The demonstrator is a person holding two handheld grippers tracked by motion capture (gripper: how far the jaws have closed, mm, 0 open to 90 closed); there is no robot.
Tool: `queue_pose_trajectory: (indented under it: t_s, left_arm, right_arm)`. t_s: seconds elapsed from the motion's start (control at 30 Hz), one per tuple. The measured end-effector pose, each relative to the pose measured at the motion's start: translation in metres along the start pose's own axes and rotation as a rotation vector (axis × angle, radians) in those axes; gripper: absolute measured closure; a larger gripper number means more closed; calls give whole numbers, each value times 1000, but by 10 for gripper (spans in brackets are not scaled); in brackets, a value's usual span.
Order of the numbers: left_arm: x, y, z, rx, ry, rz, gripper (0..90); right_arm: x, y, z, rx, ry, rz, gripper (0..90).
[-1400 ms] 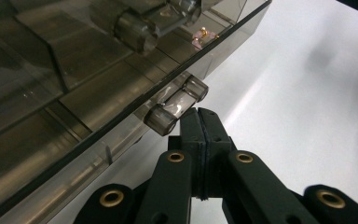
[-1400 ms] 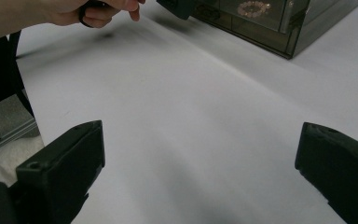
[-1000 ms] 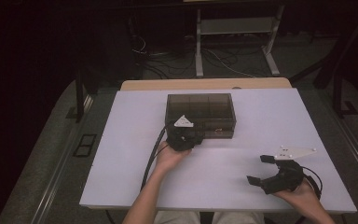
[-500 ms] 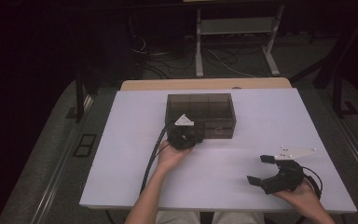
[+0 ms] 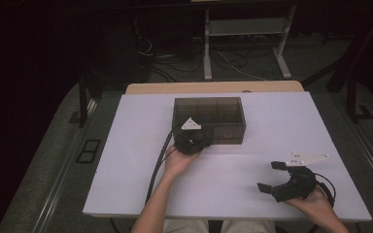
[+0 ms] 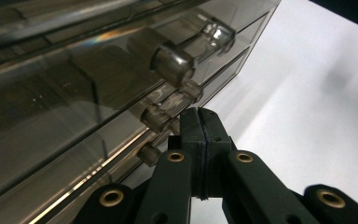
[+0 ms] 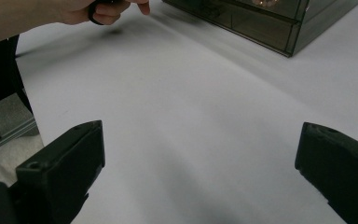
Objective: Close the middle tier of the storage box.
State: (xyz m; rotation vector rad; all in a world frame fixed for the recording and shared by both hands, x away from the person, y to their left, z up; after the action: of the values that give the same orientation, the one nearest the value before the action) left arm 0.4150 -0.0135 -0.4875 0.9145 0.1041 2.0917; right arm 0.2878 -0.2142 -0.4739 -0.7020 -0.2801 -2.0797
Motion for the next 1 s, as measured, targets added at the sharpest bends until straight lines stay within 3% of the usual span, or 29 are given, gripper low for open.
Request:
queue_pose_trajectory:
  t_s: [0.1,0.17,0.37,0.5,0.63,0.77,0.8,1.0]
  left_arm:
    - [4,5,4,0,21,-22,869]
    - [7,9,5,-25,30,-37,860]
    - [15,18,4,-62,18,-60,800]
    - [21,29,5,-109,25,-115,687]
    - [28,39,3,-156,12,-141,582]
    - [34,44,2,-159,-1,-159,473]
    - [36,45,1,-174,-5,-168,449]
    - [47,53,2,-159,-2,-240,275]
  right_arm:
    - [0,0,0,0,2,0,9]
    - [0,0,0,0,2,-1,9]
    - [0,-1,1,3,3,0,9]
    - [0,-1,1,5,2,1,9]
    - [-1,-1,1,5,1,0,9]
    - [-1,-2,1,6,1,0,9]
    - [-1,-2,2,6,1,0,9]
    - [-1,-3,2,6,4,1,9]
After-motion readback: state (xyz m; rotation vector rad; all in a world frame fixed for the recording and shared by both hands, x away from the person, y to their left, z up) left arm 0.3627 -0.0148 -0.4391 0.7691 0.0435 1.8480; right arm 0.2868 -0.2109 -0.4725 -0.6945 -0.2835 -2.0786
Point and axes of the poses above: each handheld gripper's, and its own axes: x roughly backward along the jaws, z roughly out of its top, y roughly to its right, the point moved 9 cm from there along -x, roughly forward along the jaws, and after that the axes turned 11 degrees about x, right-handed, at the moved point
